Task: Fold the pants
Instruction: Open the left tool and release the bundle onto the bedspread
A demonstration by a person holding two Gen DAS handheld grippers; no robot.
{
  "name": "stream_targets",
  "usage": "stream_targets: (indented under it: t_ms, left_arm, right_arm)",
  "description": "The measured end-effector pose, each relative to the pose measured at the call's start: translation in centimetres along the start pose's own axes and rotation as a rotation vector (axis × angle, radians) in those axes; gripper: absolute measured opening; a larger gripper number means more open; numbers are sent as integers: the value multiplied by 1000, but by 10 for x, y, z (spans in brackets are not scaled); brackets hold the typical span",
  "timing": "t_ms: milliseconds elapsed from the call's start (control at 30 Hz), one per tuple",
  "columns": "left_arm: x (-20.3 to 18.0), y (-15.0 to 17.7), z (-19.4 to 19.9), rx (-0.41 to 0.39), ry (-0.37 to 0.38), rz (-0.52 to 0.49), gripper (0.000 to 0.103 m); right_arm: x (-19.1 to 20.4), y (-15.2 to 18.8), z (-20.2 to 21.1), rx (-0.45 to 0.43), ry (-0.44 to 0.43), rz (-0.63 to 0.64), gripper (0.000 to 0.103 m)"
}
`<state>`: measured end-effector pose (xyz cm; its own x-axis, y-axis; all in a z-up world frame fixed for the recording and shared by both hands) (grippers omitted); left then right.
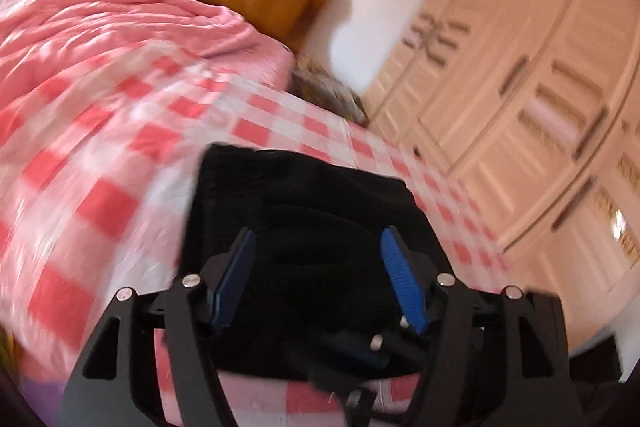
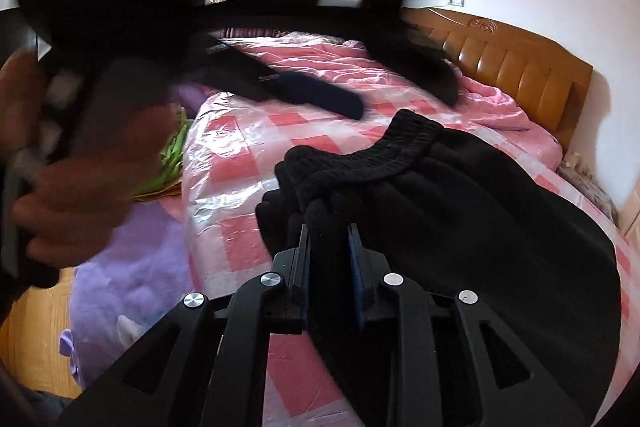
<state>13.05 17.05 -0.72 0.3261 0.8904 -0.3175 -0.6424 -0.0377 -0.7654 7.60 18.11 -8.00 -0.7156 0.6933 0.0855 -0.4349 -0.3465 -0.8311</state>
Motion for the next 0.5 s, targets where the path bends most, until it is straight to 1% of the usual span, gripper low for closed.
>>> stream_targets:
  t_ms: [67, 100, 133, 200, 267, 300, 333, 367, 400, 433, 467, 500]
  left_arm:
    - [-5, -1, -17, 54, 18, -34, 65]
    - [-7, -5, -28, 93, 15, -47, 65]
    - [-7, -5, -34, 114, 11, -55, 65]
    - [-9, -4, -44, 155, 25, -62, 66]
    - [-11, -2, -50, 170, 7, -69, 70]
    - [-15, 1, -52, 178, -2, -89, 72]
    - [-22, 3, -54, 179, -6, -108, 75]
    - [-29, 8, -58, 182, -10, -133, 76]
    - [-34, 12, -60, 186, -23, -155, 77]
    - [-36, 17, -64, 192, -49, -176, 77]
    - [-34, 27, -69, 207, -102, -193, 77]
    - [-32, 34, -72, 220, -135, -195, 77]
  right_arm:
    - [-2, 3, 9, 10, -40, -28, 25]
    - [-3, 4, 15, 20, -57, -43, 25]
    - [-5, 6, 22, 28, -76, -57, 25]
    - [-14, 14, 51, 28, -114, -87, 25]
    - [-35, 21, 83, 0, -123, -142, 25]
    - [-47, 23, 93, -12, -113, -172, 41]
    - [-65, 26, 109, -34, -115, -227, 95]
    - [-87, 25, 126, -84, -93, -284, 95]
    - [-103, 25, 134, -105, -80, -321, 99]
    - [-125, 25, 143, -121, -65, -376, 99]
    - [-141, 24, 149, -134, -43, -417, 99]
    - [-160, 21, 154, -155, -17, -463, 99]
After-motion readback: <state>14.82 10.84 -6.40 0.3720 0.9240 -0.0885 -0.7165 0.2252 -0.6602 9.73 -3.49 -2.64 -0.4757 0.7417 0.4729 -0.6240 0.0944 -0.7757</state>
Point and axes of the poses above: each gripper's, at about its wrist camera, not at the fingertips, and z roughly against the way its jaws point, x to its left, y to its underside, the point moved 9 cm from there along -z, roughly the way its jaws point, and after that the axes turned 10 degrees about -z, right-handed, at the moved point
